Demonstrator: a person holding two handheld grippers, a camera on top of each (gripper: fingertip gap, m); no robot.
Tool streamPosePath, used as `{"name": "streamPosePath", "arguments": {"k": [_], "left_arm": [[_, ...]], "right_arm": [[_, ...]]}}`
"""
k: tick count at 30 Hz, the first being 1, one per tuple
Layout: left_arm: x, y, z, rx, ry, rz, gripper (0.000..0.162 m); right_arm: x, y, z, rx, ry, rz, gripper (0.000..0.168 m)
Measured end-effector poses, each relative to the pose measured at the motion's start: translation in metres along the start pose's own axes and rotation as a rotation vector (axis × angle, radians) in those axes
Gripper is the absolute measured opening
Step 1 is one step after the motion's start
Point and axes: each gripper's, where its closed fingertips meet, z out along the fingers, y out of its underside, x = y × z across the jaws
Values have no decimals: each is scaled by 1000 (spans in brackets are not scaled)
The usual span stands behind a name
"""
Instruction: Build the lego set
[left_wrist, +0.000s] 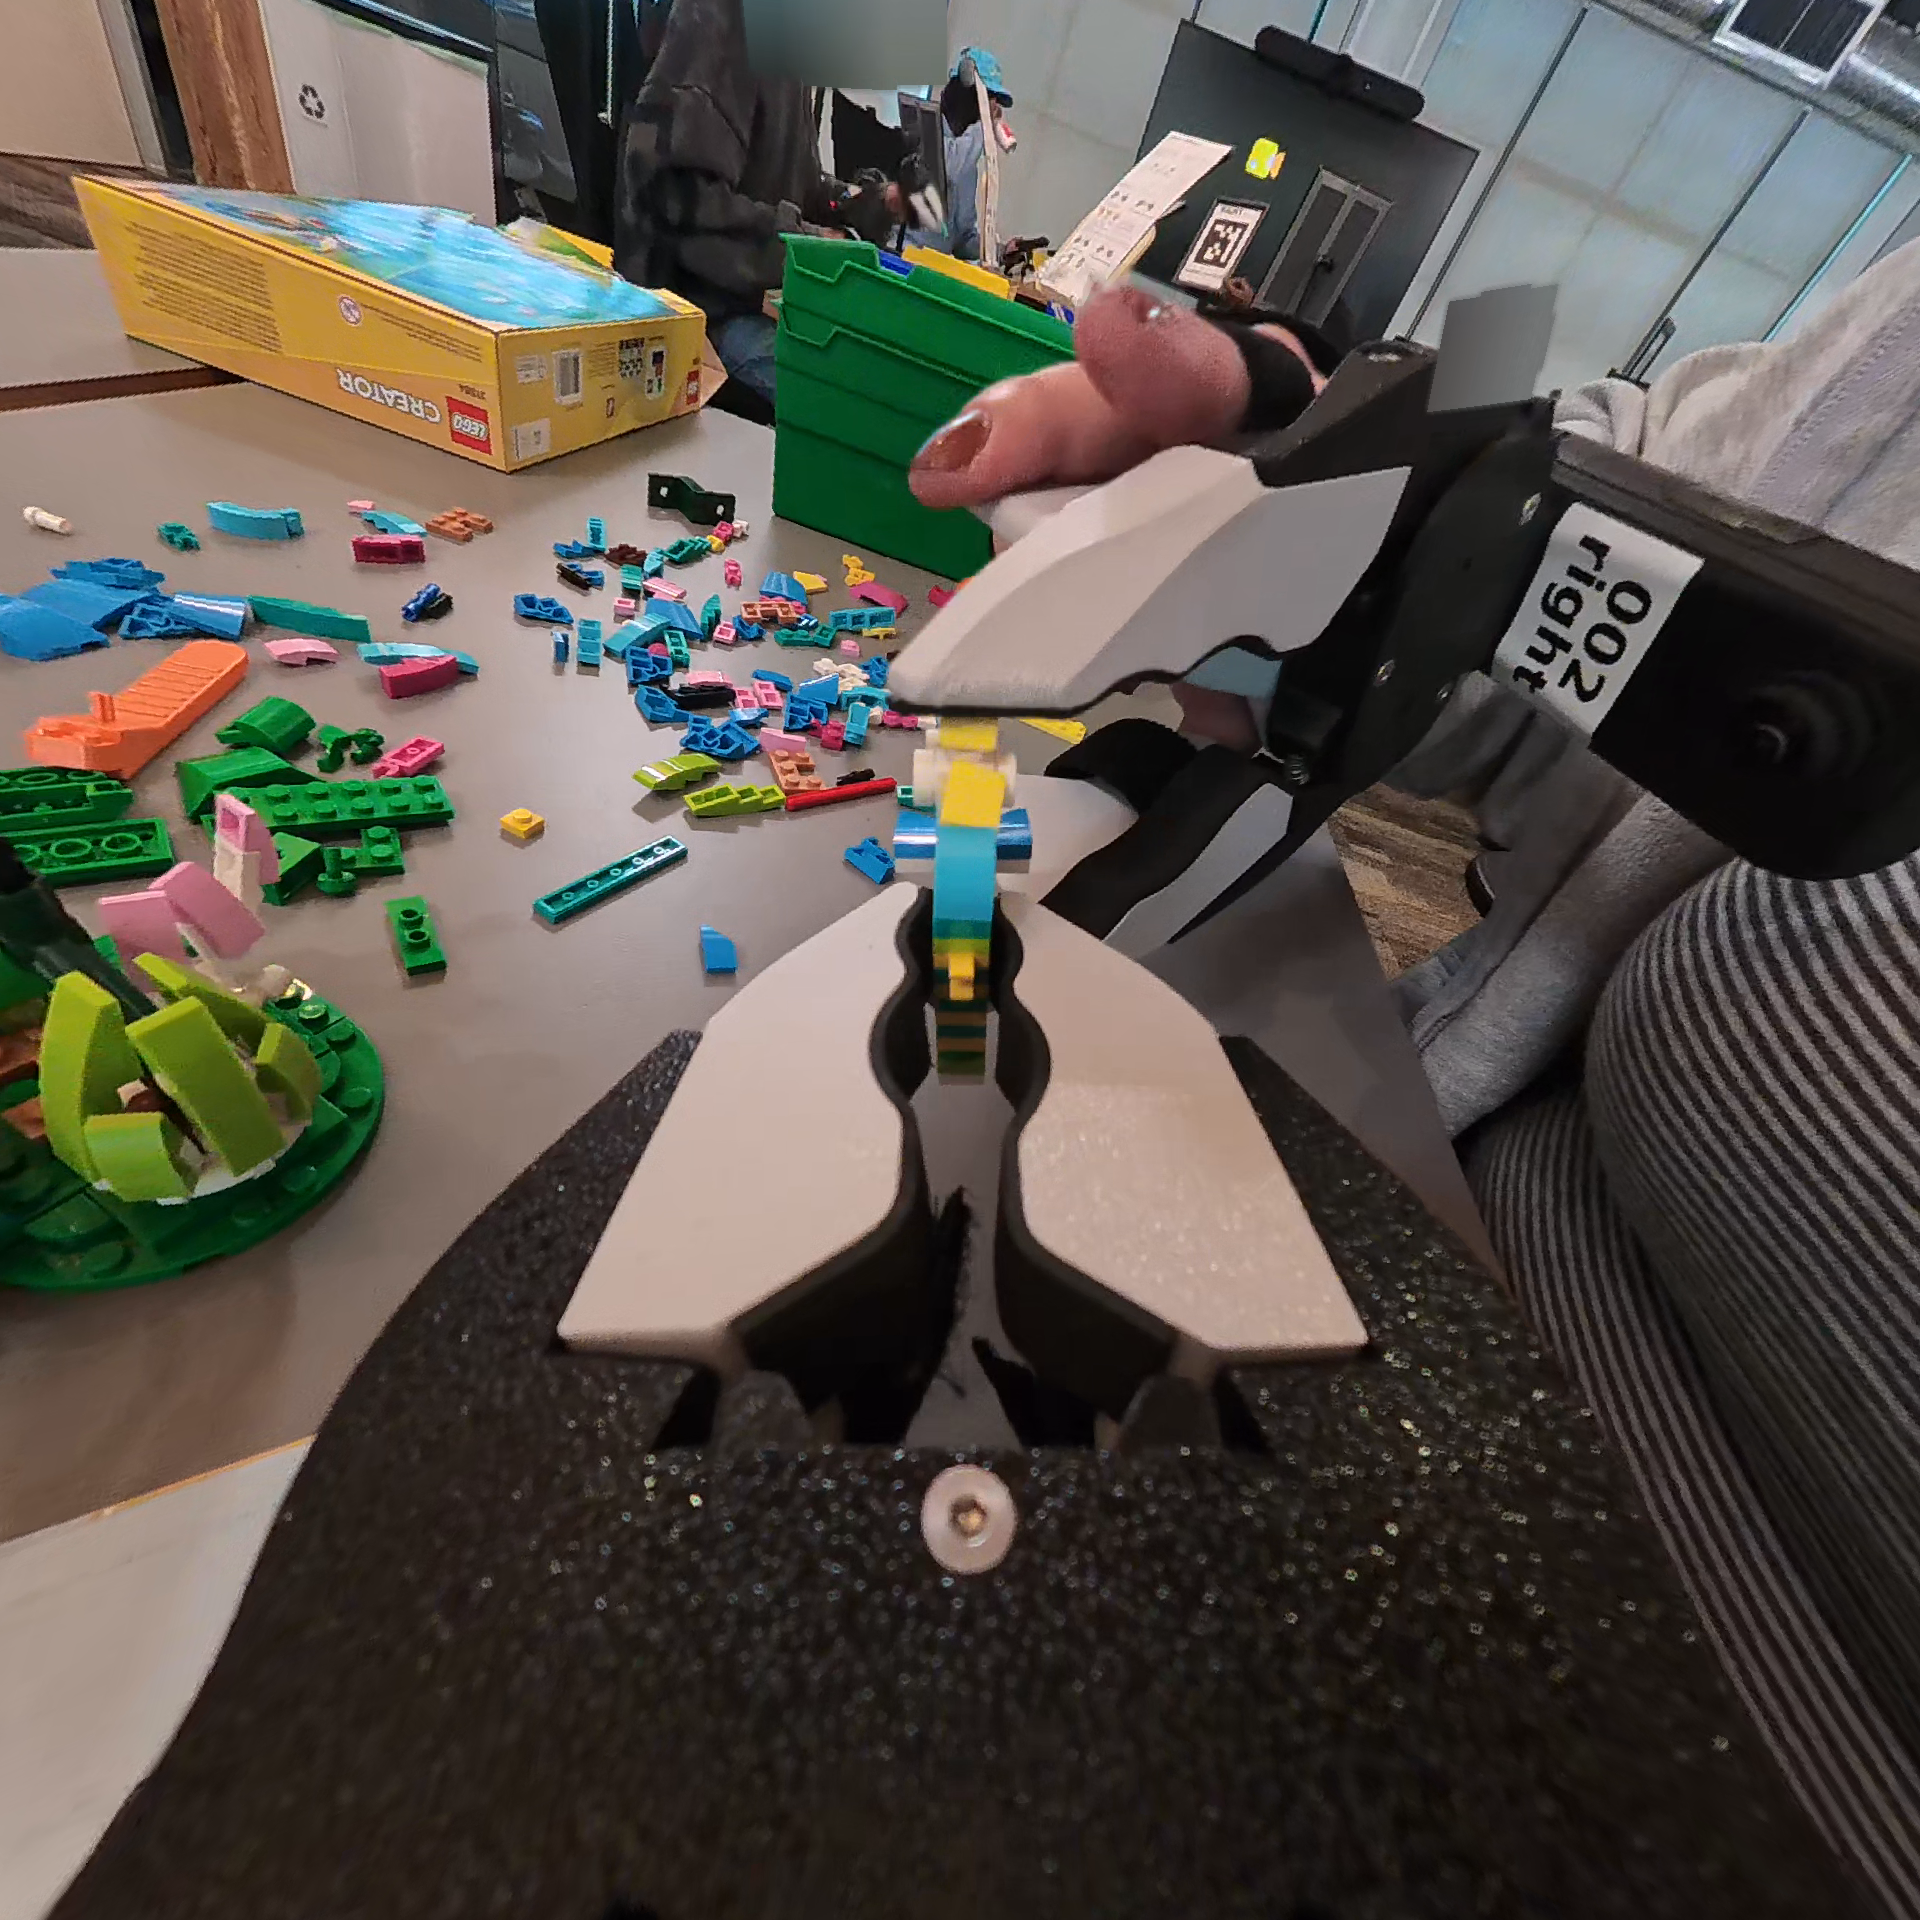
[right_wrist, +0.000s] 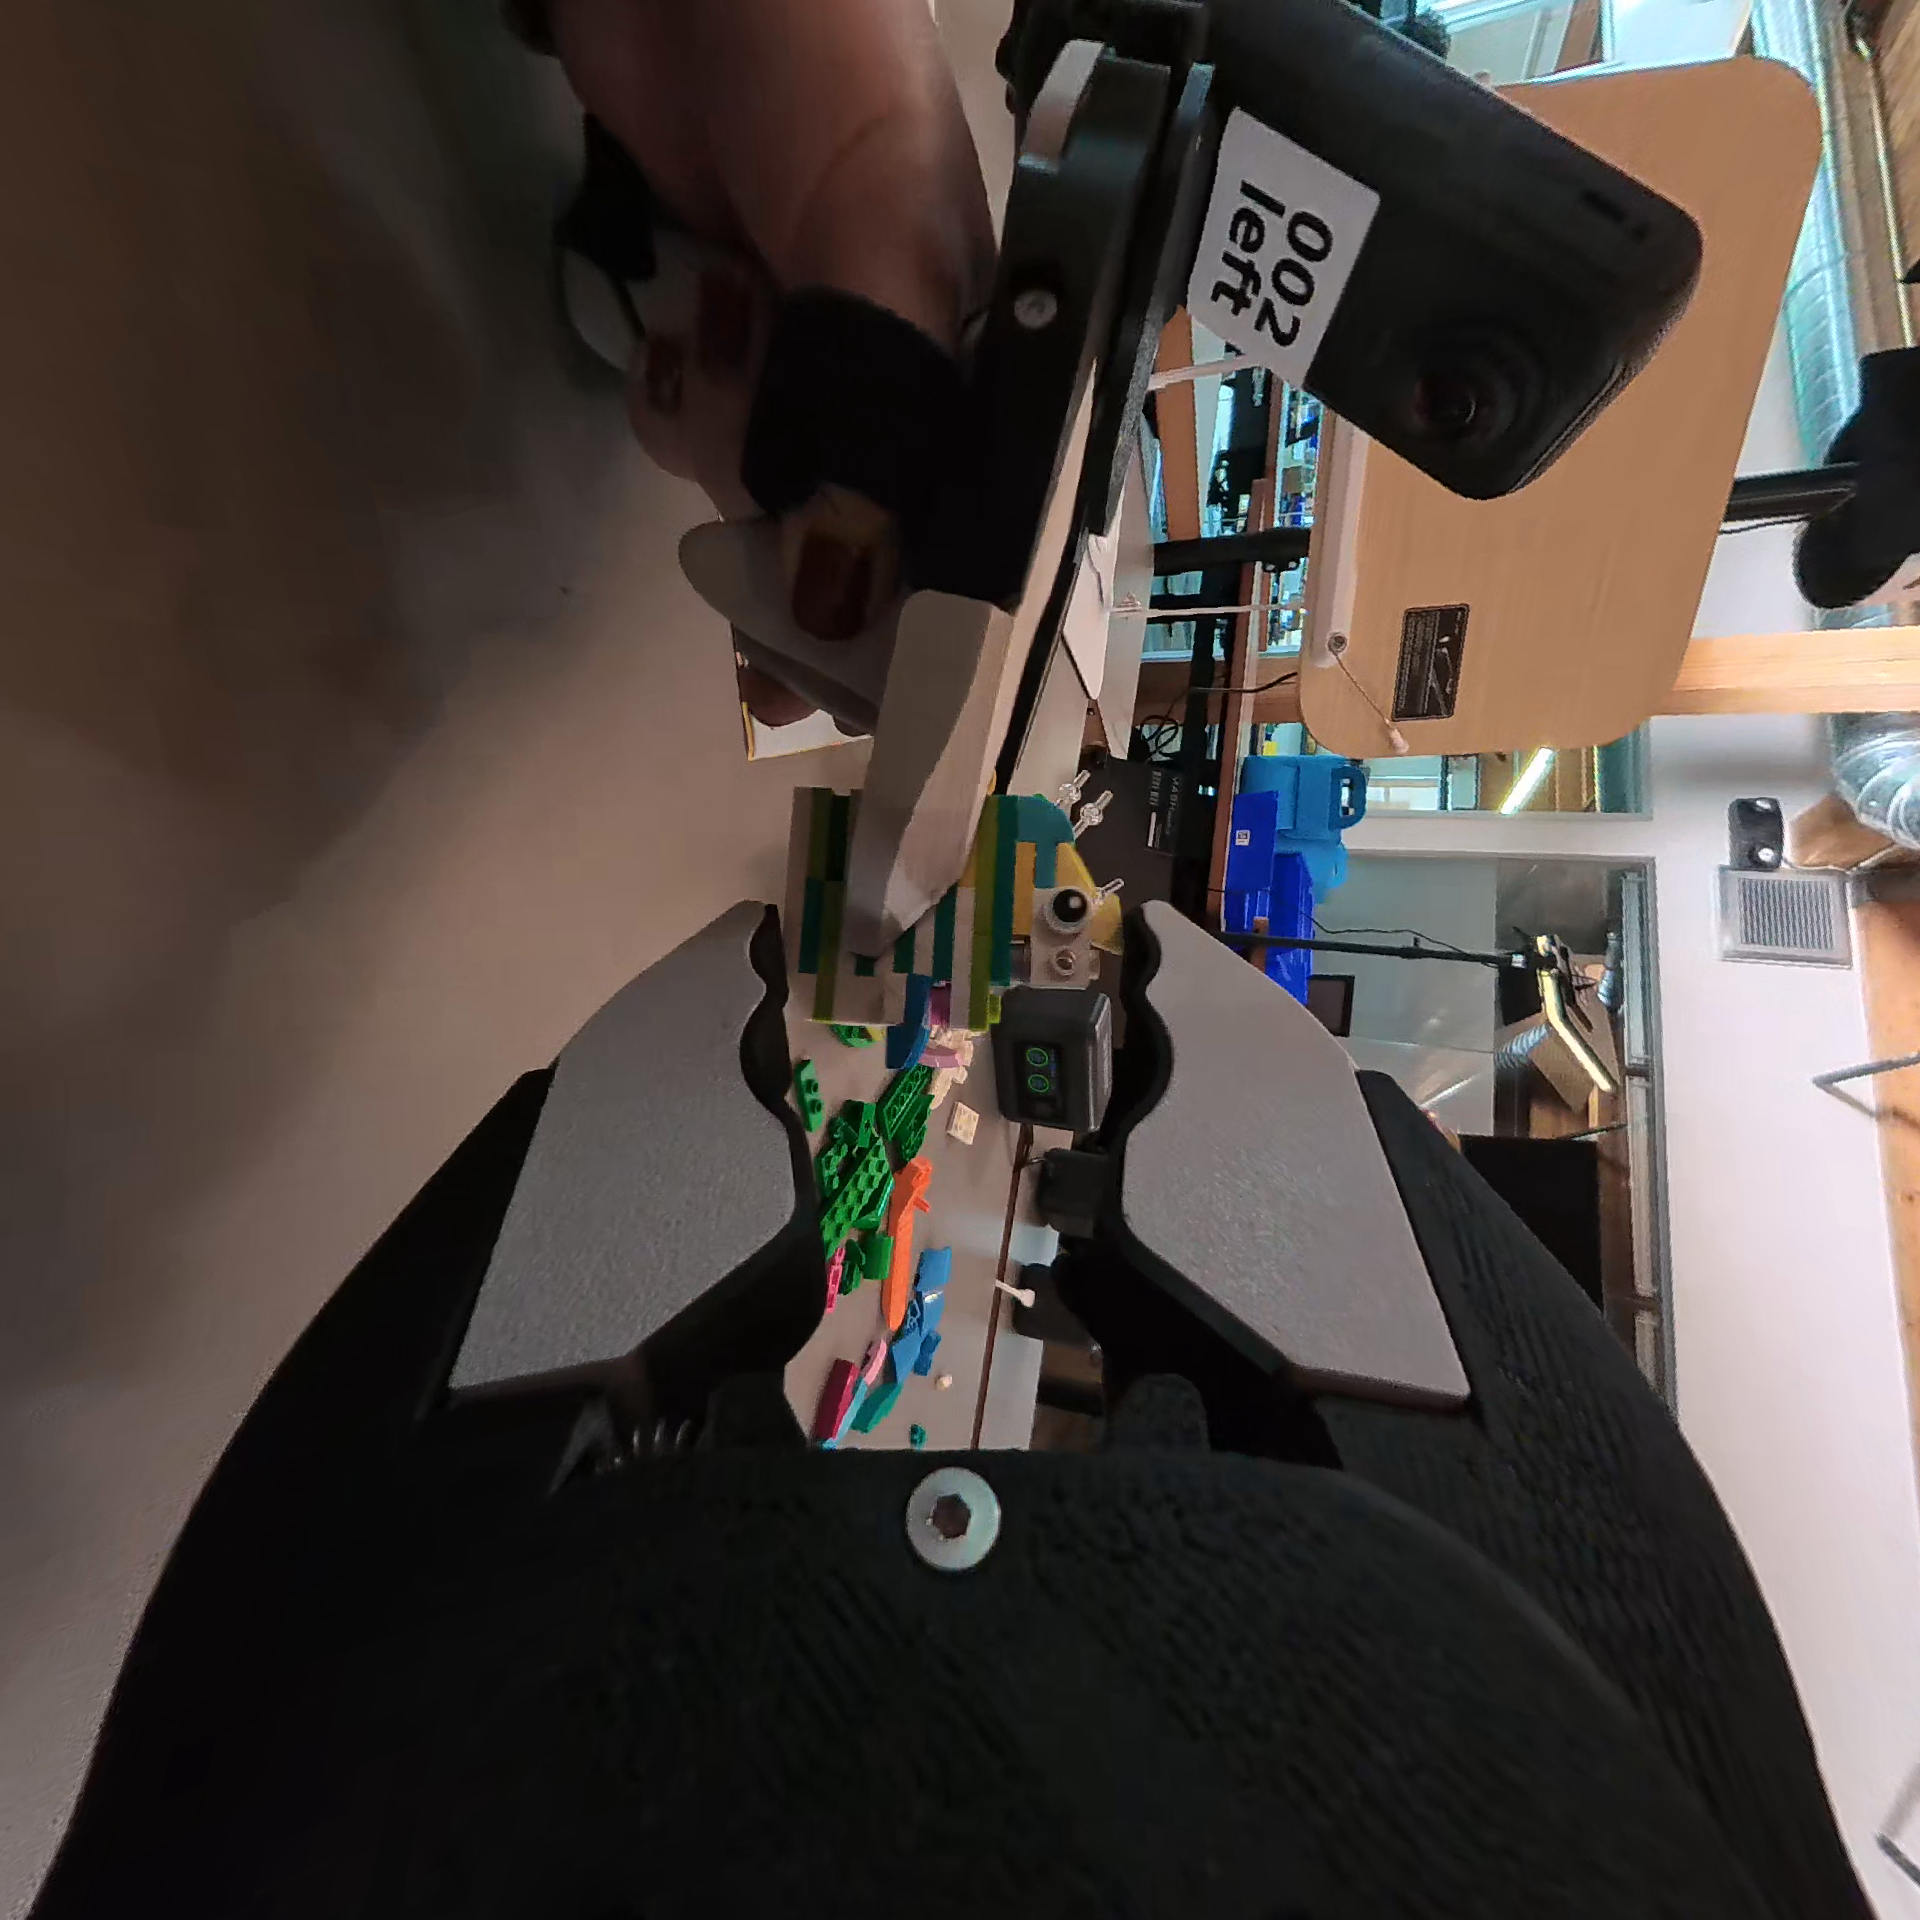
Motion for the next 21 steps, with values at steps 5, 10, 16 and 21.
{"name": "streamPosePath", "arguments": {"k": [5,10,16,21], "left_arm": [[1,1,1,-10,9,-8,8],[3,6,3,-43,23,-15,8],[8,11,5,-83,56,-24,8],[6,9,5,-65,65,-82,8]], "right_arm": [[-2,0,-1,9,-27,5,60],[-6,-2,-3,31,-82,-54,60],[-12,-5,-6,72,-182,-99,60],[-12,-2,-5,80,-184,20,60]]}}
